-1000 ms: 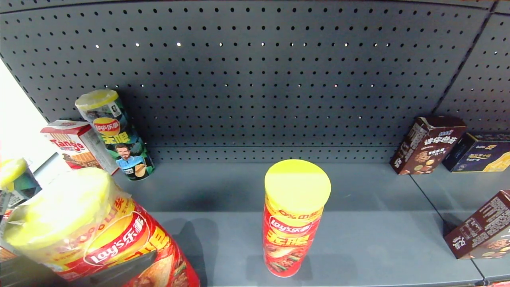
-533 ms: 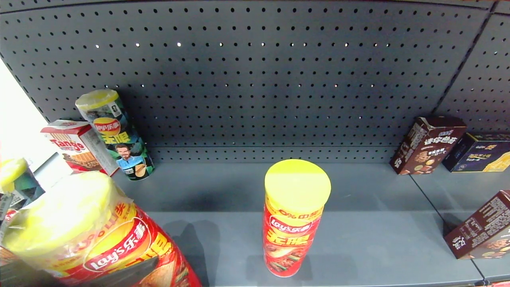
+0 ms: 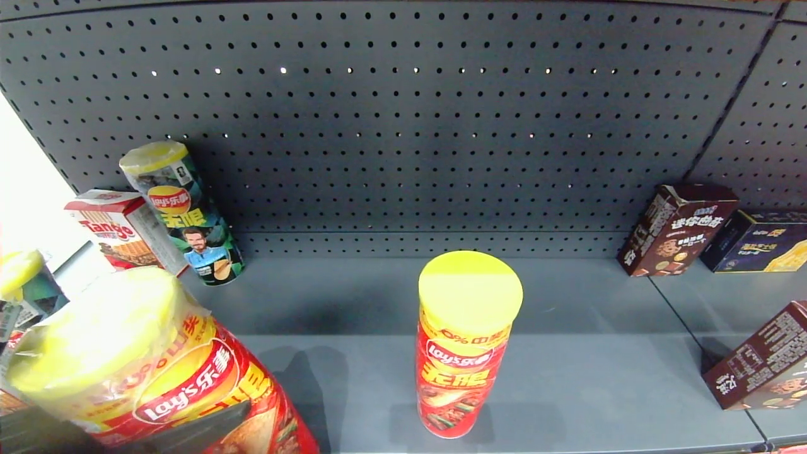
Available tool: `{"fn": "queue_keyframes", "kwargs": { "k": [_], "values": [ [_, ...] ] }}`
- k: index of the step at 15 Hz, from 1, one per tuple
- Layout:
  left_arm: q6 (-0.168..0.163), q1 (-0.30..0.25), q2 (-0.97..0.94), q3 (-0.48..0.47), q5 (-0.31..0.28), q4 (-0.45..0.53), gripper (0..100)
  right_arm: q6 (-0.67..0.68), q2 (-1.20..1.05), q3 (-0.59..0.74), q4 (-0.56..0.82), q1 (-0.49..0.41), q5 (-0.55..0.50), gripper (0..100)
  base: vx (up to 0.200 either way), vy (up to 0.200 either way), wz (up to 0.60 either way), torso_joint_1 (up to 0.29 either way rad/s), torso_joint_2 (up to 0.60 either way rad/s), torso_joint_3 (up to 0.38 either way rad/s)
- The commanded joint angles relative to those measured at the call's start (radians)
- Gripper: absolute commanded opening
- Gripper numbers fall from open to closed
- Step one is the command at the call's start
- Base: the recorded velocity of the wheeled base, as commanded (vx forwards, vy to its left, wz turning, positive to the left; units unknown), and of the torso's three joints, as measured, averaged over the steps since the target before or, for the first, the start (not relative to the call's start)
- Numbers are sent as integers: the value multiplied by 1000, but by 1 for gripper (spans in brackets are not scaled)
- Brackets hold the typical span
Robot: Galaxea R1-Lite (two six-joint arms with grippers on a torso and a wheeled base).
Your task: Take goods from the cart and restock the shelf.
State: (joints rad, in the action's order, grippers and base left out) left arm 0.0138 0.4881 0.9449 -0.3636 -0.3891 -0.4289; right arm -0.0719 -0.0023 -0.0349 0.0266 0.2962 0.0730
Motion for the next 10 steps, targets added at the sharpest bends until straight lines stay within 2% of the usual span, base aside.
{"fn": "queue_keyframes", "kwargs": {
  "k": [1,4,7,8,10],
  "values": [
    [0,-3,38,-35,3,-1,0,41,2,1,-5,0,-53,100,0,0,0,0,0,0],
    [-5,7,94,-103,39,1,0,41,2,3,-11,0,-58,100,0,0,0,0,0,0],
    [-9,-11,201,-182,35,-2,0,41,2,3,-13,0,-59,100,0,0,0,0,0,0],
    [-32,-36,249,-221,30,-4,0,41,2,3,-11,0,-59,100,0,0,0,0,0,0],
    [-112,-77,333,-267,6,-4,0,41,2,3,-14,0,-64,100,0,0,0,0,0,0]
  ]
}}
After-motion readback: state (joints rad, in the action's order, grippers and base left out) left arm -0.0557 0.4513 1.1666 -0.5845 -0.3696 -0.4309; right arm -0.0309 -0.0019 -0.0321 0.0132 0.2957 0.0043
